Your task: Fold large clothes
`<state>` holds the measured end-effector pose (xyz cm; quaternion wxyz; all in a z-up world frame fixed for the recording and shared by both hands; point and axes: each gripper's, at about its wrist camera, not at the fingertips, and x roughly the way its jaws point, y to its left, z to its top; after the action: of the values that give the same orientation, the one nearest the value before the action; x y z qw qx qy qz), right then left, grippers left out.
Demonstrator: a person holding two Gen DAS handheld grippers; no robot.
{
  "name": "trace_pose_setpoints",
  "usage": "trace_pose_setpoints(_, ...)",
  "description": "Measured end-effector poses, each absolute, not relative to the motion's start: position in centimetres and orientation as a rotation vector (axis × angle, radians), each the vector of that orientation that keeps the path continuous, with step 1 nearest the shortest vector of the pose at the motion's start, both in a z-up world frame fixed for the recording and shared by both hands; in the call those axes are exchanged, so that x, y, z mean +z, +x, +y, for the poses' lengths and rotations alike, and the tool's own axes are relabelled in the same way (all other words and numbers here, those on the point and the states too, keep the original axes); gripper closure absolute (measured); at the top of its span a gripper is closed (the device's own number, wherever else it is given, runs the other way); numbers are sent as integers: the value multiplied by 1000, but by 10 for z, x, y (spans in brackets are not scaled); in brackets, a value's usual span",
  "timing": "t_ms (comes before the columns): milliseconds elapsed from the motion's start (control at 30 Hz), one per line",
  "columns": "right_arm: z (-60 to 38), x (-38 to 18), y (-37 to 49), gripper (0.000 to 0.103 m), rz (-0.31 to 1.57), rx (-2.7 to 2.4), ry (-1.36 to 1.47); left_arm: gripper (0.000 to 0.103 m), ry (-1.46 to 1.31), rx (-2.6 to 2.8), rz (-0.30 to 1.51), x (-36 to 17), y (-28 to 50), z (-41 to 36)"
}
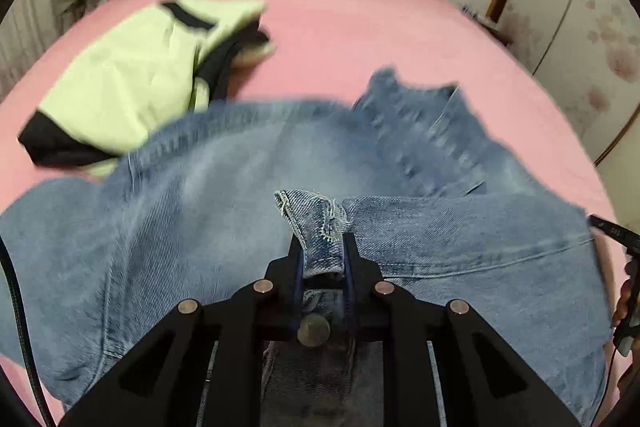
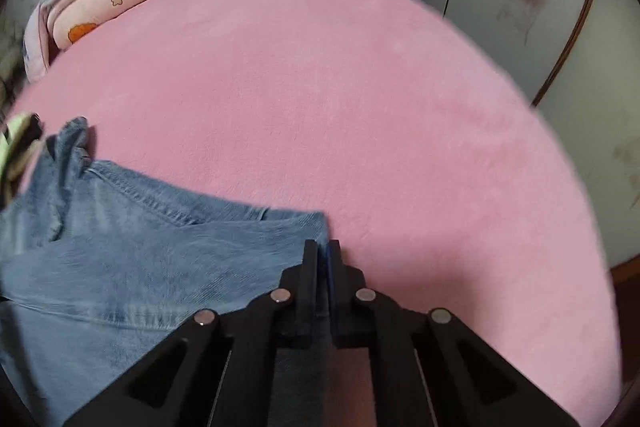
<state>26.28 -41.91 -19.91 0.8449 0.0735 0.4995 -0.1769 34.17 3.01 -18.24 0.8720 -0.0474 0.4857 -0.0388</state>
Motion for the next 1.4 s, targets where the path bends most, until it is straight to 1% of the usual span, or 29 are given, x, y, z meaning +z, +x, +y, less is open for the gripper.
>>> trace_pose_setpoints(67, -413, -212, 268, 103, 1083, -470, 14, 86, -99, -66, 1069, -198, 349, 32)
trace_pose_setpoints(100, -414, -220, 269, 103, 1112, -474, 7, 82, -98, -58, 1071, -200, 350, 33)
trace_pose_setpoints(133, -417, -225, 270, 103, 1139, -466, 26, 81, -97, -52, 1077, -201, 350, 33)
trace_pose_setpoints(167, -420, -224, 267, 103, 1140, -462, 50, 77, -98, -51, 1083, -199, 351, 33)
trace_pose_setpoints(200, -423, -218, 263, 102, 1128, -459, 84, 71, -103, -53, 1087, -197, 351, 32)
trace_pose_setpoints(267, -428, -203, 253, 102, 1095, -434, 157, 62, -119, -59, 1086, -190, 350, 34)
trace_pose_setpoints(300, -428, -192, 247, 100, 1071, -407, 191, 57, -126, -61, 1082, -187, 350, 33)
trace_pose_setpoints(333, -426, -183, 242, 99, 1051, -376, 214, 54, -128, -58, 1078, -183, 348, 34)
trace_pose_setpoints(367, -422, -174, 236, 94, 1035, -344, 230, 53, -136, -54, 1065, -175, 342, 36)
trace_pose_setpoints(400, -415, -166, 231, 83, 1030, -306, 239, 53, -142, -61, 1050, -170, 336, 36)
trace_pose_setpoints(467, -397, -153, 216, 66, 1017, -238, 234, 52, -158, -90, 1011, -154, 319, 35)
trace_pose_setpoints(500, -381, -146, 206, 64, 1000, -203, 211, 52, -161, -114, 993, -146, 308, 32)
trace_pose_setpoints(633, -338, -139, 178, 64, 973, -84, 152, 52, -175, -188, 977, -140, 282, 17)
trace_pose_setpoints(800, -296, -173, 160, 64, 1028, -55, 54, 52, -141, -174, 1041, -171, 275, -8)
trace_pose_setpoints(867, -302, -190, 160, 65, 1067, -117, 18, 52, -149, -158, 1073, -185, 275, -9)
trace_pose_setpoints(900, -308, -200, 158, 67, 1083, -185, -28, 52, -145, -151, 1082, -189, 274, -9)
trace_pose_setpoints(933, -313, -206, 156, 67, 1090, -249, -74, 52, -132, -150, 1091, -196, 274, -11)
trace_pose_setpoints(1000, -325, -212, 149, 67, 1080, -285, -77, 52, -84, -147, 1085, -200, 272, -17)
trace_pose_setpoints(1033, -328, -212, 146, 67, 1079, -300, -76, 52, -57, -144, 1082, -201, 272, -20)
trace_pose_setpoints(1067, -331, -214, 144, 63, 1080, -333, -92, 52, -36, -139, 1082, -202, 271, -23)
trace_pose_setpoints(1100, -335, -215, 144, 56, 1082, -359, -91, 50, -20, -135, 1082, -202, 271, -25)
trace_pose_setpoints(1167, -346, -216, 140, 52, 1079, -361, -24, 45, -18, -140, 1084, -202, 270, -27)
trace_pose_setpoints(1233, -353, -215, 141, 52, 1083, -353, 37, 41, -22, -142, 1088, -202, 272, -28)
trace_pose_setpoints(1300, -354, -214, 141, 52, 1084, -359, 46, 35, -15, -137, 1097, -200, 272, -31)
trace_pose_setpoints(1400, -351, -212, 143, 52, 1087, -376, 52, 29, -3, -132, 1097, -196, 269, -36)
